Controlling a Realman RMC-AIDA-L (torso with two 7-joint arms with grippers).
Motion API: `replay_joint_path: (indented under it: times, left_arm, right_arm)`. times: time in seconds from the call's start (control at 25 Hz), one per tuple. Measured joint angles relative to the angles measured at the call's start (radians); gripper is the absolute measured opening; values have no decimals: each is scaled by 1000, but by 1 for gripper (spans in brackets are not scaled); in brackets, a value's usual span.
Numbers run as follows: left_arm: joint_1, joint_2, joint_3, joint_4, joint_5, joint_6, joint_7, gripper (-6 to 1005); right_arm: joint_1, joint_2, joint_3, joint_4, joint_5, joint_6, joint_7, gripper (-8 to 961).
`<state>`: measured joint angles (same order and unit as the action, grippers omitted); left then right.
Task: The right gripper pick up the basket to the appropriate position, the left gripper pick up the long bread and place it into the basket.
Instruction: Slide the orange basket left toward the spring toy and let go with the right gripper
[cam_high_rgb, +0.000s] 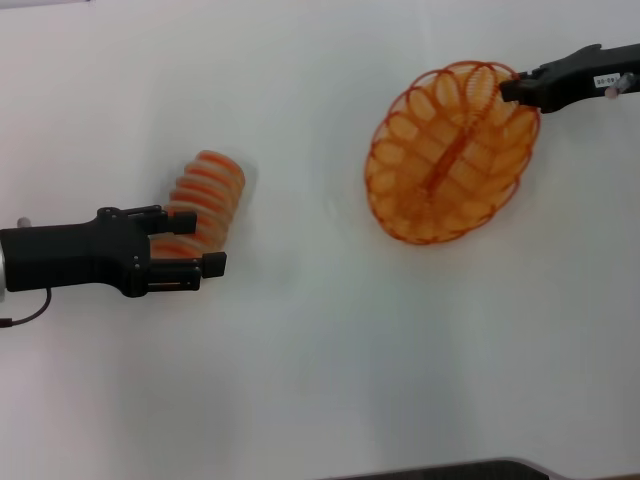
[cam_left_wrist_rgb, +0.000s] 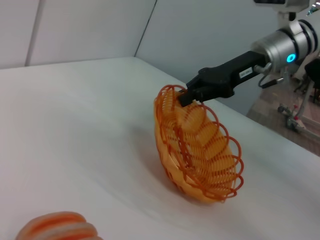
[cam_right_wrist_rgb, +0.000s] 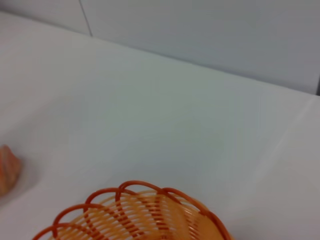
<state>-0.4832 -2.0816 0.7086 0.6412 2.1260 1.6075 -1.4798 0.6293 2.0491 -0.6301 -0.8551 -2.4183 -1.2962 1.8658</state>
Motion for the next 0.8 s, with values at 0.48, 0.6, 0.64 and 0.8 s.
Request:
replay_joint_path:
  times: [0.48,0.6,0.64,0.8]
  left_arm:
    - [9,-10,-2,43,0,-2,-5,828]
    - [10,-10,-2,49,0,-4,-5,827]
    - [10,-9,-1,50,0,-7,-4,827]
    - [10,-9,-1,51,0,-18,-3,827]
  right_arm:
    - [-13,-16,66,98,168,-81,89,83]
    - [-14,-24,73,134,193,-90,112,82]
    - [-13,-30,73,157,202,-96,132,82]
    - [-11,-33,73,171,209,-103,168,80]
